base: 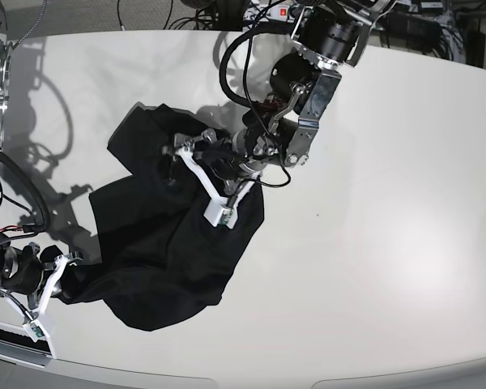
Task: Layout the t-shirt on the table in an organized manner, then fold the t-shirt properly
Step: 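Grasp another part of the shirt with the left gripper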
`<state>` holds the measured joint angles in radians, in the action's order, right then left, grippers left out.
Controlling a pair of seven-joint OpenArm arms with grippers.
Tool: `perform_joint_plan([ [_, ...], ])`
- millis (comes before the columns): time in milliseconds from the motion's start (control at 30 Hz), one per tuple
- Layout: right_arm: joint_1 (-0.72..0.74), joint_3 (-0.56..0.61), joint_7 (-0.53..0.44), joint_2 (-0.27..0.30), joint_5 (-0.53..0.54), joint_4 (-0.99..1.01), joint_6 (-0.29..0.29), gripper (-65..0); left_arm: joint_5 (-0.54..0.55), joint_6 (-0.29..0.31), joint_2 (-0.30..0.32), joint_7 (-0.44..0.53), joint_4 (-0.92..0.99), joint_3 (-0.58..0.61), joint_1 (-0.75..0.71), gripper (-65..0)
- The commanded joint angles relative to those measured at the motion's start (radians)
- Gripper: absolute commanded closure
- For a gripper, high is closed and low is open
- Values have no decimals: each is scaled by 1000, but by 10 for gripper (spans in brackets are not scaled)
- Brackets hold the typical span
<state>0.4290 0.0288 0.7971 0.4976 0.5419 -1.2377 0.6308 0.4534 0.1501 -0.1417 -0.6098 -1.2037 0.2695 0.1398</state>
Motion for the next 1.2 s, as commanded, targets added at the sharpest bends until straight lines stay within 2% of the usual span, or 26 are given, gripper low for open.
perform_joint_plan([
  [0, 31, -9, -19, 18, 14, -18, 8, 0, 23, 15, -15, 21, -51, 2, 21, -460],
  [267, 31, -9, -19, 18, 6, -18, 9, 0, -29, 13, -15, -100, -325, 2, 2, -460],
  [333, 31, -9, -19, 18, 4, -18, 9, 0, -39, -26, -15, -98, -364, 0, -32, -460],
  [467, 31, -9, -19, 18, 4, -18, 8, 0, -45, -87, -15, -77, -389, -28, -123, -460],
  [567, 31, -9, -19, 18, 4, -18, 9, 0, -44, -131, -15, -18, -389, -56, -190, -460],
  [667, 31, -9, -18, 18, 7, -18, 9, 0, -34, -150, -15, 4, -389, -68, -203, -460],
  [833, 31, -9, -14, 18, 7, -18, 9, 0, -54, -219, -15, 50, -376, -68, -200, -460],
  [1000, 31, -9, -14, 18, 7, -18, 9, 0, -53, -207, -15, 81, -278, -67, -125, -460],
  [1167, 31, -9, -15, 18, 7, -18, 8, 0, -52, -146, -15, 116, -45, -67, 9, -460],
])
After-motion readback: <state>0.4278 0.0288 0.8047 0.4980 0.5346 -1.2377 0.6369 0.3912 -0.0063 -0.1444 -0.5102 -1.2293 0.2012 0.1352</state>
